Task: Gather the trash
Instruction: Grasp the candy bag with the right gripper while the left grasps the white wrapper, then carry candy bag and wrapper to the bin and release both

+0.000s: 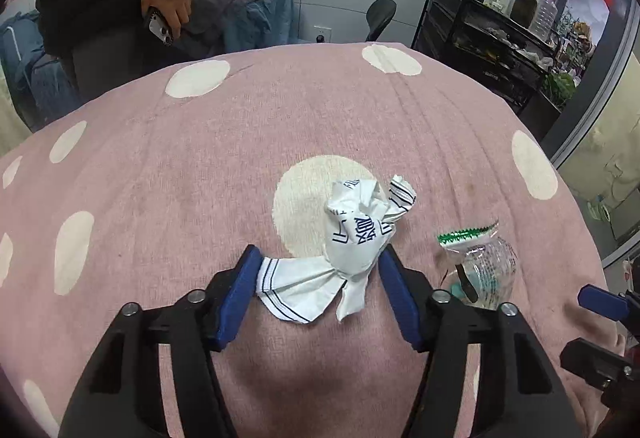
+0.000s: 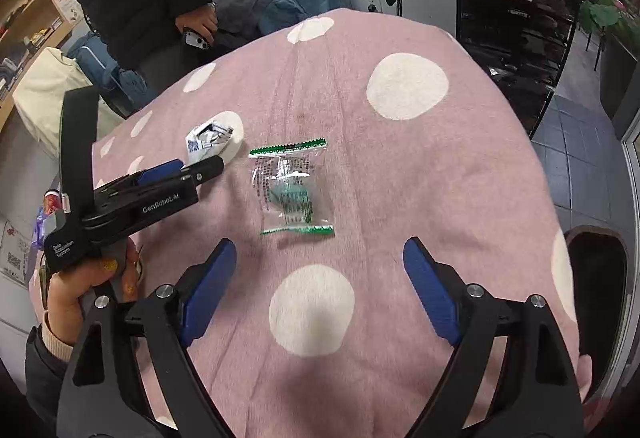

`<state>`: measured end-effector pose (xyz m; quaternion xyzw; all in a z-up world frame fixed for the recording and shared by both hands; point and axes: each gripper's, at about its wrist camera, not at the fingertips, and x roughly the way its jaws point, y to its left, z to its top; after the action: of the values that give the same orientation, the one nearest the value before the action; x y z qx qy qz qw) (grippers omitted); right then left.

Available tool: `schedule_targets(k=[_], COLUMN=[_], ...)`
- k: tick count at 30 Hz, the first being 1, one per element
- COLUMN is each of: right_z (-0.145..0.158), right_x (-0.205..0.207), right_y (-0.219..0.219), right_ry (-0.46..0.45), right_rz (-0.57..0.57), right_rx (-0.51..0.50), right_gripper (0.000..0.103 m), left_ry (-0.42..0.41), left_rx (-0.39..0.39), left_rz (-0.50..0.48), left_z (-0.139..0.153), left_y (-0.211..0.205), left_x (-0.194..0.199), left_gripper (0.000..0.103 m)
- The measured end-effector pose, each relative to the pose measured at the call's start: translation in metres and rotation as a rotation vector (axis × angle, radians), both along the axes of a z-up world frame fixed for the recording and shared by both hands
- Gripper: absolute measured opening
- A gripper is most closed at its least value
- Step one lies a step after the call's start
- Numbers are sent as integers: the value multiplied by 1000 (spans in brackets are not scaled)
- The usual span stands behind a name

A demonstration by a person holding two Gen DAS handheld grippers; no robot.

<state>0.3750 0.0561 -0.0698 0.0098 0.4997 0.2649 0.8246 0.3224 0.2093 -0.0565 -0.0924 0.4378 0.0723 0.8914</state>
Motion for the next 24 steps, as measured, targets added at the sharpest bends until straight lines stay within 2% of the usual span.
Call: schedule_targets(k=[1, 2, 3, 6, 8, 10, 13, 17, 24], right_z=[-3, -7, -10, -15, -18, -24, -31, -22, 11], right_x=[5, 9, 13, 22, 28, 33, 36, 21, -23], right_y=[6, 13, 20, 36, 46, 54, 55, 38, -24], right_ry=[5, 10, 14, 17, 18, 42, 72, 54, -15], right_rz=[7, 18, 24, 40, 46, 52, 55, 50, 12], right_rx=[-13, -32, -47, -70, -90, -93, -93, -60, 18], right_gripper=[85, 85, 85, 84, 78, 59, 42, 38, 37], left_ry=[-9, -14, -16, -33, -41, -53, -67, -83, -121], left_rx=[-12, -25, -42, -149, -171, -182, -204, -206, -264], left_rz=[3, 5, 13, 56, 67, 75, 90, 90, 41], left_z=[1, 1, 2, 2, 2, 3, 5, 9, 21], left_y=[1, 4, 8, 22, 24, 23, 22, 15, -22], left_x=[-3, -7, -10, -25, -34, -40, -49, -64, -91], left_gripper=[40, 36, 23, 21, 17, 16, 16, 16, 16])
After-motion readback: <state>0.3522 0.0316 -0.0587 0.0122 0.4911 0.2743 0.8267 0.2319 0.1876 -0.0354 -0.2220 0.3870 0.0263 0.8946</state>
